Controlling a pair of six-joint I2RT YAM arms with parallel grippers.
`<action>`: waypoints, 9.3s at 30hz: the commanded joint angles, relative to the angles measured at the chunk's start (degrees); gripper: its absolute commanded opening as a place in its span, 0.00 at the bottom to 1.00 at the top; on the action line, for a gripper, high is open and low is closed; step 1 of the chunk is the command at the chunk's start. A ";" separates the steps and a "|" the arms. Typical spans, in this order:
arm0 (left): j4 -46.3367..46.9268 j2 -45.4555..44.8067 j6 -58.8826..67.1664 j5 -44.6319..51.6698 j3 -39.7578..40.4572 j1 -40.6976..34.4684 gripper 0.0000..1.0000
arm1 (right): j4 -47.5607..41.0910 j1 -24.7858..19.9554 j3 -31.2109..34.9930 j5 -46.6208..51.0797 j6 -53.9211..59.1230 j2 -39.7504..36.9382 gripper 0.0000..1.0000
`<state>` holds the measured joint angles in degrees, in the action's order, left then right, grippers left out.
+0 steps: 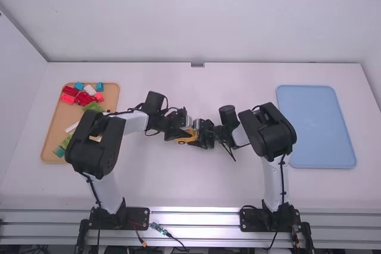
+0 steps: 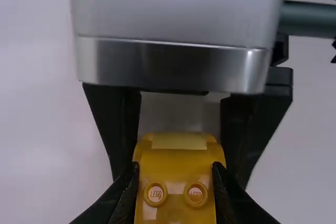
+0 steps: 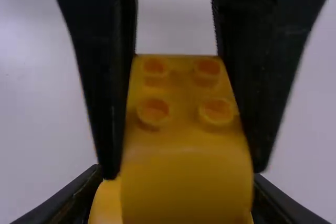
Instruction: Assemble lego blocks to make yellow taxi
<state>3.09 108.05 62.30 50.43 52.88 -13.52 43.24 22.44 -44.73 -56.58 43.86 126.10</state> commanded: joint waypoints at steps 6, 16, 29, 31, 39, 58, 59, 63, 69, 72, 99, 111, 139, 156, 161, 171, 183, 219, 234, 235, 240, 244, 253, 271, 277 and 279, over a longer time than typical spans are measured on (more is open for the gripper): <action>-5.62 -2.23 -0.83 0.09 -3.87 0.28 0.02 | -1.70 -0.26 -1.62 -0.44 -0.57 0.81 0.57; -9.40 -2.23 -5.29 -0.39 -5.05 0.39 0.02 | -1.73 -0.26 -1.44 -0.59 -0.33 0.81 0.57; -8.13 -0.79 -3.69 -5.35 -5.68 -0.39 0.02 | -1.66 -0.28 -1.51 -0.59 -0.35 0.81 0.57; -8.02 -0.72 -3.74 -5.33 -5.53 -0.37 0.02 | -1.66 -0.28 -1.51 -0.61 -0.35 0.81 0.57; -7.23 -0.72 -3.74 -7.23 -5.55 -0.42 0.02 | -1.66 -0.28 -1.49 -0.61 -0.35 0.81 0.57; -5.46 -0.15 -3.34 -7.85 -4.85 -0.42 0.02 | -3.08 -0.28 -1.51 -2.36 1.40 0.81 0.45; -5.40 -0.15 -3.32 -7.69 -4.83 -0.42 0.02 | -3.19 -0.28 -1.53 -2.38 1.38 0.81 0.46; -5.11 -0.15 -3.23 -6.69 -4.85 -0.63 0.02 | -3.15 -0.28 -1.49 -2.38 1.40 0.81 0.45; -4.42 -0.15 -2.05 -7.69 -4.90 -2.14 0.02 | -3.15 -0.24 -1.51 -2.32 1.40 0.81 0.40; -4.22 -0.15 -2.47 -10.93 -4.72 -2.51 0.02 | -3.19 -0.28 -2.12 -1.90 0.28 0.81 0.41; -6.73 1.16 -3.21 -8.90 -4.57 -1.90 0.02 | -2.97 -0.37 -2.89 -2.05 -1.86 0.81 0.41; -6.14 1.16 -3.12 -8.92 -3.76 -2.23 0.06 | -3.10 -0.33 -2.84 -1.92 -1.88 0.81 0.41; -0.39 -9.44 -4.55 -5.51 -3.89 2.45 0.99 | -3.72 -0.33 -2.84 -0.39 -1.95 0.81 0.41; 26.93 -15.94 28.24 14.73 -4.04 22.14 0.99 | -3.17 -0.33 -3.02 -0.46 -1.90 0.81 0.77; 26.73 -15.94 28.00 14.73 -4.04 22.45 0.99 | -1.92 0.72 -3.02 -0.61 -2.10 0.81 0.95; 26.45 -15.94 28.00 14.69 -4.04 22.69 0.99 | -3.87 1.95 -4.76 1.09 -2.10 0.81 0.97; 25.55 -15.94 27.98 14.60 -4.57 22.62 0.99 | -4.72 1.97 -5.14 1.14 -2.05 0.81 0.66; 24.92 -15.94 27.61 14.47 -4.57 22.18 0.99 | -24.20 -32.98 -3.78 22.14 -3.76 -23.84 0.40; 24.46 -15.94 27.58 14.51 -4.57 22.14 0.99 | -17.40 -57.05 1.99 21.94 -6.60 -24.39 0.39; 24.48 -15.94 27.58 14.56 -4.57 22.16 0.99 | -15.43 -57.88 2.80 21.97 -7.65 -24.26 0.39; 24.48 -15.94 27.58 14.51 -4.57 22.10 0.99 | -13.90 -58.80 3.89 22.29 -8.96 -23.76 0.40; 24.50 -15.94 27.58 14.51 -4.57 22.36 0.99 | -10.25 -57.53 3.91 26.05 -11.34 -19.84 0.41; 24.50 -15.94 27.58 14.51 -4.57 22.49 0.99 | -6.25 -56.96 3.80 27.87 -12.83 -15.41 0.44; 24.52 -15.94 27.58 14.53 -4.63 22.47 0.99 | -7.72 -58.07 3.41 27.96 -12.61 -14.99 0.68; 22.60 -15.94 27.56 14.67 -5.77 22.51 0.99 | -7.65 -58.07 3.45 28.15 -14.12 -14.99 0.87; 21.66 -15.94 27.54 14.73 -6.32 22.47 0.99 | -7.67 -58.07 3.45 27.98 -14.10 -15.06 0.99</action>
<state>24.77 92.97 89.86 63.07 47.75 8.91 35.46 -35.79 -40.75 -28.16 30.52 110.74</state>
